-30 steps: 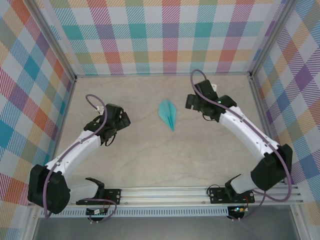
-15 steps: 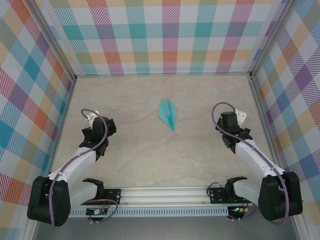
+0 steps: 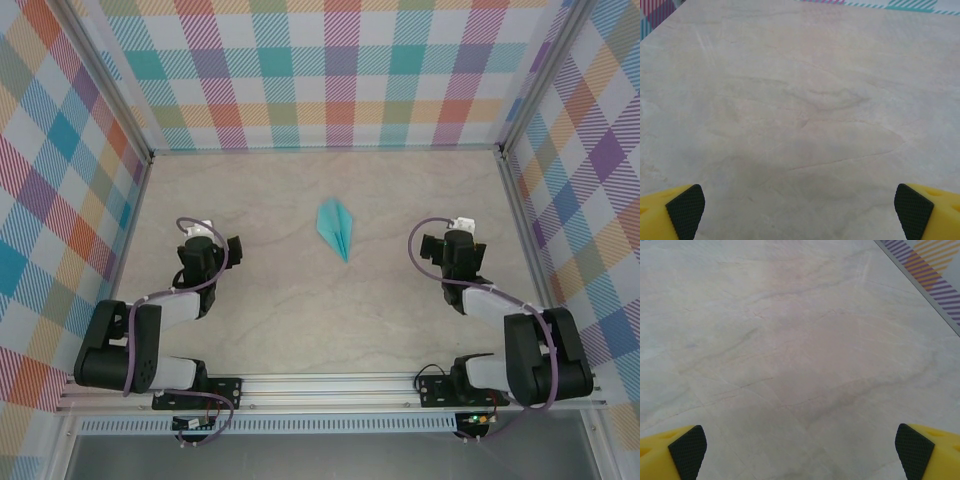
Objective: Fold a paper plane with a square sheet of paper (pick it up from the middle)
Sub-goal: Reset both arms
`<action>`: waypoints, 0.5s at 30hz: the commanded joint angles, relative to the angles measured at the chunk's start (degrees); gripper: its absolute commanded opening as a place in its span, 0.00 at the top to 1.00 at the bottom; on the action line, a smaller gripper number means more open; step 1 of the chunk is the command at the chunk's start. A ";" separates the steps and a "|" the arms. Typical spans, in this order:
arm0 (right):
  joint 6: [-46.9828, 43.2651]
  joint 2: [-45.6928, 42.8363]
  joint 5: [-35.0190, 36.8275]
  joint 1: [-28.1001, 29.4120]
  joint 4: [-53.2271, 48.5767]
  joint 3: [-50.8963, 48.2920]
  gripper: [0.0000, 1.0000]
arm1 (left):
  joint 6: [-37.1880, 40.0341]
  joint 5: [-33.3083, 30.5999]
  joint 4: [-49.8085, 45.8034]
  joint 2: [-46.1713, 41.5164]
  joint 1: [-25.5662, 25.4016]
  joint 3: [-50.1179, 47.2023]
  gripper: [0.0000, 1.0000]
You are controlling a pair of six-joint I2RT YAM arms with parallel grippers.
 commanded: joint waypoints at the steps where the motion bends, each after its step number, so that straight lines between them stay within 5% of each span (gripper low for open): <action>1: -2.46 1.00 -5.79 -1.44 9.85 -0.98 0.00 | 2.11 5.00 9.50 2.74 1.65 -0.82 0.00; 15: -3.68 9.74 -14.96 -6.01 19.06 0.13 0.00 | 2.22 5.28 12.39 10.36 1.84 1.25 0.00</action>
